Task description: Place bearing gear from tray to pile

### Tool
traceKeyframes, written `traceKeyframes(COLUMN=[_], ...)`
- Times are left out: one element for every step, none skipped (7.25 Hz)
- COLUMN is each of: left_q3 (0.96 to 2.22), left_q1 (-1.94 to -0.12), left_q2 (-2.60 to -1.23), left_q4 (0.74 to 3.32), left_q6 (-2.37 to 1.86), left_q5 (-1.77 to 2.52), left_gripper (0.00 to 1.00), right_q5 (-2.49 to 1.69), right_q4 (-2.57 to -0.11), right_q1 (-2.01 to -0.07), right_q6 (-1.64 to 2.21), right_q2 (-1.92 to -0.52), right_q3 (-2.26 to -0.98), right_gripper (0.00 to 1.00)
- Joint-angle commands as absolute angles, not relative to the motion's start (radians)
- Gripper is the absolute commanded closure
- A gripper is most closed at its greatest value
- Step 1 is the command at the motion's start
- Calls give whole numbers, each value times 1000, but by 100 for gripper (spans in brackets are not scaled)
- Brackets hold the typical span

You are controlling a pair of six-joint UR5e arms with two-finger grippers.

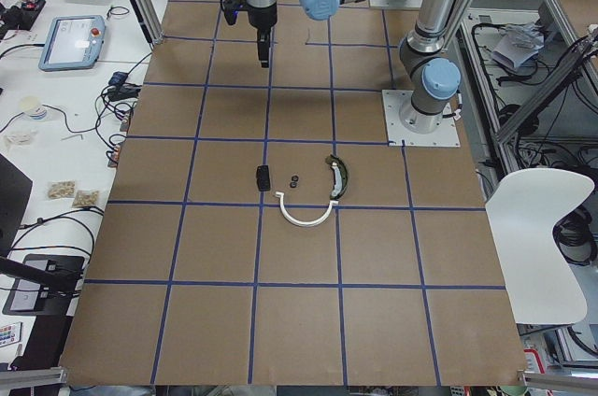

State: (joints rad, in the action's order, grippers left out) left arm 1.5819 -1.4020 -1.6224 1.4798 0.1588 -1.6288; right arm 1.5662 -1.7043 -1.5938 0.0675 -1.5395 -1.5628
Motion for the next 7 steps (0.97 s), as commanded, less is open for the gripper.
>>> traceKeyframes(left_q3=[1612, 1620, 1620, 1621, 1621, 1621, 1623], left_q1=[-1500, -1505, -1505, -1505, -1505, -1505, -1505], left_q2=[-1583, -1577, -1565, -1563, -1559, -1555, -1554], left_q4=[1506, 1525, 1528, 1532, 1539, 1545, 1551], left_q6=[72, 65, 66, 67, 67, 69, 69], left_q5=[-1612, -1583, -1519, -1520, -1520, -1522, -1522], left_gripper=[0, 0, 0, 0, 0, 0, 0], right_q5=[1566, 1566, 1565, 1565, 1566, 1568, 1566], right_q4=[-1704, -1704, -1704, -1704, -1704, -1704, -1704], right_q1=[-1594, -1594, -1594, -1594, -1594, -1594, -1594], right_q6=[63, 64, 66, 66, 63, 60, 61], right_q2=[-1542, -1542, -1542, -1542, -1540, -1540, -1540], right_q3=[-1562, -1562, -1562, -1563, -1563, -1565, -1566], right_gripper=[0, 0, 0, 0, 0, 0, 0])
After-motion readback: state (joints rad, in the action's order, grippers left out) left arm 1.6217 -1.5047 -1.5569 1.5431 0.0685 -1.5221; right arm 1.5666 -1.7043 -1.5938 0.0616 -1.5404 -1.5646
